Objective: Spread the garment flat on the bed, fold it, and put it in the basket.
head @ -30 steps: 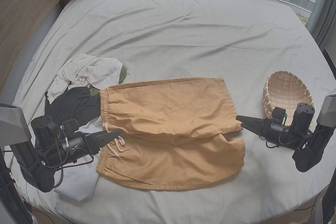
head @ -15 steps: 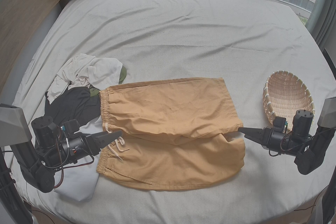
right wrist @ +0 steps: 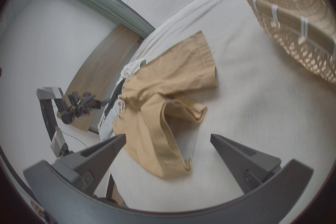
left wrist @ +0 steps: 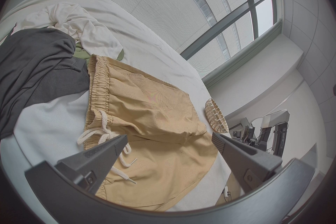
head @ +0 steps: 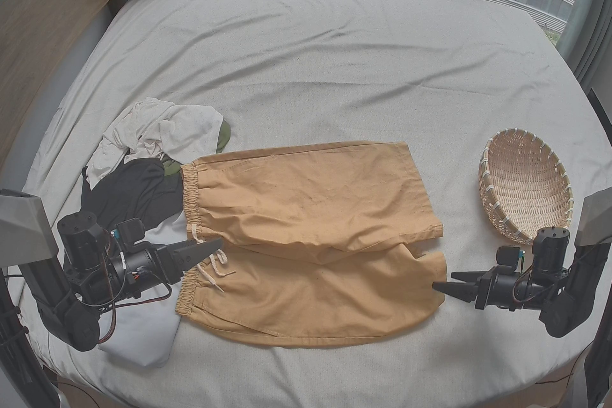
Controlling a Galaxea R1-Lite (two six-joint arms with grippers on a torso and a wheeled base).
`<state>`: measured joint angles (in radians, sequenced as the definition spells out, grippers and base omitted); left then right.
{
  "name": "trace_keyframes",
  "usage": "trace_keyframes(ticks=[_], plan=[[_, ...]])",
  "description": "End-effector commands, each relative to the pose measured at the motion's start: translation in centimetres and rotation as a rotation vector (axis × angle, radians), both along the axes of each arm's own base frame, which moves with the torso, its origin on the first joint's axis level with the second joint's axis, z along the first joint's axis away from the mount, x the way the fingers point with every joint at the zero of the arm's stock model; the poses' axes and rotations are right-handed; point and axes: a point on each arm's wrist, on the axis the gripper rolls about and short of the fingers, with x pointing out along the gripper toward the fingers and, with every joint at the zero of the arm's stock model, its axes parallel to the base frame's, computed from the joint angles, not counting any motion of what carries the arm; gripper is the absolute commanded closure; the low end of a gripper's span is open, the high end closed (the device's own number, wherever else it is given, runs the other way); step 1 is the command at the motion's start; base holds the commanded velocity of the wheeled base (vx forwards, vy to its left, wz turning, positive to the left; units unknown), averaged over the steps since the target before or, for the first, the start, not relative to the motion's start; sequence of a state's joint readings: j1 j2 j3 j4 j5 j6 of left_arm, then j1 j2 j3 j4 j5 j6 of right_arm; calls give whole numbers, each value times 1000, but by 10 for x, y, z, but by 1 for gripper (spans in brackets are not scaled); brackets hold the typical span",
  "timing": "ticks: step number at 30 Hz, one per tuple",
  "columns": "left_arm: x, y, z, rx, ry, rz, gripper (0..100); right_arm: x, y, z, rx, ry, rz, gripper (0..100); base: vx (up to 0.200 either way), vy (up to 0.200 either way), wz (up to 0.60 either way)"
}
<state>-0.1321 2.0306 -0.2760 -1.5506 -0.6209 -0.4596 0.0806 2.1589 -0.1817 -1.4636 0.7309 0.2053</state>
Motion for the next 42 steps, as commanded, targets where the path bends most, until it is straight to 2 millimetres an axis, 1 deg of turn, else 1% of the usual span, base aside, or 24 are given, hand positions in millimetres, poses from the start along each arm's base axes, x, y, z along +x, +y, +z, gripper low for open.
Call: trace_keyframes(ticks=[1, 12, 16, 21, 26, 28, 33, 39, 42], plan=[[0, 0, 0, -1, 0, 1, 0, -7, 9, -22, -19, 90, 46, 0, 0, 0, 0], [1, 0, 0, -1, -3, 1, 0, -7, 19, -35, -8, 98, 103, 0, 0, 0, 0], [1, 0, 0, -1, -3, 1, 0, -16, 26, -31, 16, 123, 158, 0, 0, 0, 0], [1, 0, 0, -1, -1, 1, 0, -25, 31, -17, 47, 113, 197, 0, 0, 0, 0], [1, 0, 0, -1, 0, 0, 0, -31, 28, -11, 50, 119, 188, 0, 0, 0, 0], [1, 0, -2, 0, 5, 0, 0, -29, 27, -12, 45, 112, 177, 0, 0, 0, 0], [1, 0, -3, 1, 10, 0, 0, -18, 15, -12, 49, 83, 119, 0, 0, 0, 0], [2, 0, -3, 1, 11, 0, 0, -8, 5, -18, 51, 83, 71, 0, 0, 0, 0], [2, 0, -3, 1, 11, 0, 0, 0, 1, -21, 52, 69, 52, 0, 0, 0, 0]])
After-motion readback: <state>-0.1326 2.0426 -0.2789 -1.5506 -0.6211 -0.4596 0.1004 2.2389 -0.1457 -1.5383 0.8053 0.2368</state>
